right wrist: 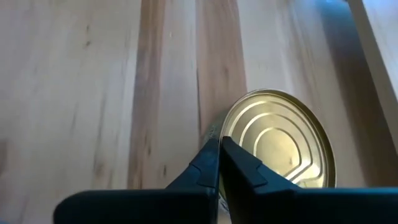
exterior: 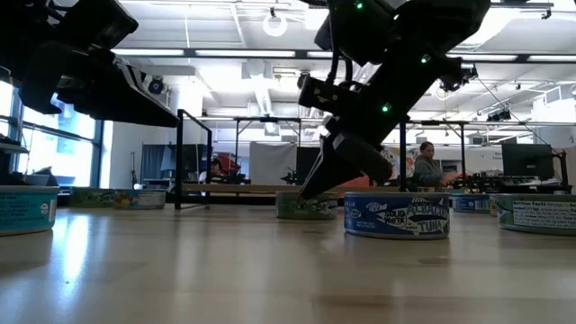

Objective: Stack canned seafood by type on shelf
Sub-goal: Put the light green tuna can on the shelf

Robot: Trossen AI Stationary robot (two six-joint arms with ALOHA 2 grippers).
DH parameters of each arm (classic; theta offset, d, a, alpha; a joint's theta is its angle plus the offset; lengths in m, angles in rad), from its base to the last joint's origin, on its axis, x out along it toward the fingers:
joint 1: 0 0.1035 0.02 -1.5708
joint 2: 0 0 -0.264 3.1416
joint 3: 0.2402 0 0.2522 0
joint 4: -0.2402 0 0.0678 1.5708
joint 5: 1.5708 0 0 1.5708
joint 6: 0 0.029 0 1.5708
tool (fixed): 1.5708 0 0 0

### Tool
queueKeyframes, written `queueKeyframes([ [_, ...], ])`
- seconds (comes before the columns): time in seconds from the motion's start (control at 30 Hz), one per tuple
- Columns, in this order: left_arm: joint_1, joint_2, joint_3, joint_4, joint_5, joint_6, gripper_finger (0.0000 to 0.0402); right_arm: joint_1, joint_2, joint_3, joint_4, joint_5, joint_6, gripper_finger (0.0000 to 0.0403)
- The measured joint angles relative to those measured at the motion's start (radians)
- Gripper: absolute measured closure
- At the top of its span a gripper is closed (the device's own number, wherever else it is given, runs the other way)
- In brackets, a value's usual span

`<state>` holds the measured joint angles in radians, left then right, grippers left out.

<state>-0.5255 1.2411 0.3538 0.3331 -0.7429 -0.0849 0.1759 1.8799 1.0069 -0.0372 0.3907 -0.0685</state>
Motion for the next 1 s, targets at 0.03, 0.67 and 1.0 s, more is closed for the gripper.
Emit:
queueKeyframes([
  [0.03,0.0,0.0,0.0,0.003,0.0,0.0,0.0401,0.005,-0.002,0.0,0.001,0.009,0.0,0.0403],
  [0.67,0.004,0.001,0.0,0.007,-0.001,0.067,0.0402,0.013,-0.008,0.002,0.151,0.061,0.019,0.0402],
  [1.0,0.067,0.137,0.0,0.204,0.035,0.571,0.0328,-0.058,-0.009,0.004,0.217,-0.056,0.024,0.0402],
])
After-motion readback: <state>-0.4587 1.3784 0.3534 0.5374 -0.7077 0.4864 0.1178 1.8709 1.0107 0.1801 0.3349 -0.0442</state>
